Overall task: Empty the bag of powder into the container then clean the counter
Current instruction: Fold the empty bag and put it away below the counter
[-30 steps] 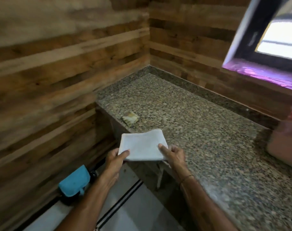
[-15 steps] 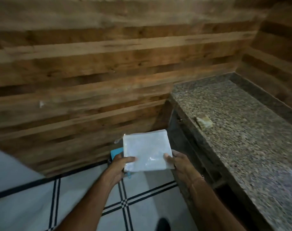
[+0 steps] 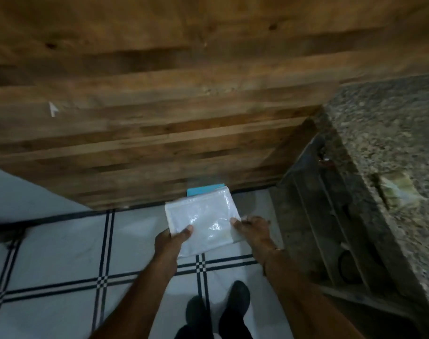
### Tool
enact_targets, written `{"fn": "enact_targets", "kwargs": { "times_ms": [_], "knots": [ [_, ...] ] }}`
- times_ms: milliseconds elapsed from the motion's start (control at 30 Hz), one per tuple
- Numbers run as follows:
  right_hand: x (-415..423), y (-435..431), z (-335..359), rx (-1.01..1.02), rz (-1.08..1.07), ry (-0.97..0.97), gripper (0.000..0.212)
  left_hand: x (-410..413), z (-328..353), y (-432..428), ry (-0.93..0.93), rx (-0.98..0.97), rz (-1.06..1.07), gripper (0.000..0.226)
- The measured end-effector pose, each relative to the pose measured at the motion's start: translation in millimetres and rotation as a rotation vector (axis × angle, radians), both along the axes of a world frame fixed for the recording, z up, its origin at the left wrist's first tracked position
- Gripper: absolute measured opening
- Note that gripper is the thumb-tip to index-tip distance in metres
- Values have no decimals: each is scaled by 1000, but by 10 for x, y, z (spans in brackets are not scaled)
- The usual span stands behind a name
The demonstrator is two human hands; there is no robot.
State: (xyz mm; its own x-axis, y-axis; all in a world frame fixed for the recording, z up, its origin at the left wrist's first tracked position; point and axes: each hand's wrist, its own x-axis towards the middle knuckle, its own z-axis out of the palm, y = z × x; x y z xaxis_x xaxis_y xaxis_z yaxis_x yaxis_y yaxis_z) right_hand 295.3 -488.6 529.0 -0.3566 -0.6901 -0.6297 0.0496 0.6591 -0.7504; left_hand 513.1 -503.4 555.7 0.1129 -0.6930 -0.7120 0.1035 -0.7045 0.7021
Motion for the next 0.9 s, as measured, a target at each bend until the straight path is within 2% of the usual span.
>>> {"fn": "enact_targets", "kwargs": {
  "times_ms": [233, 367, 467, 600, 667, 767, 833, 900],
  "knots": [
    [144, -537, -1346, 156, 107, 149, 17, 224, -1355, -467, -77, 78, 46, 35],
    [237, -801, -2445, 244, 70, 119, 25, 363, -2300, -805, -137, 54, 107, 47],
    [387, -955, -3320, 324, 111, 88, 24, 468, -2960, -1025, -152, 25, 148, 40],
    [645, -1126, -4205, 444, 89, -98, 80, 630, -3638, -1234, -186, 2, 206, 35],
    [775, -1215, -4569, 454, 74, -183, 87, 705, -3892, -1286, -203, -5, 225, 35],
    [912, -1283, -4961, 429, 53, -154, 76, 777, -4137, -1312, -233, 11, 242, 32],
    [919, -1237, -5157, 380, 83, -57, 54, 786, -4233, -1320, -262, 33, 264, 37],
    [843, -1084, -5068, 345, 85, 5, 31, 741, -4249, -1309, -263, 59, 272, 45]
  ]
}}
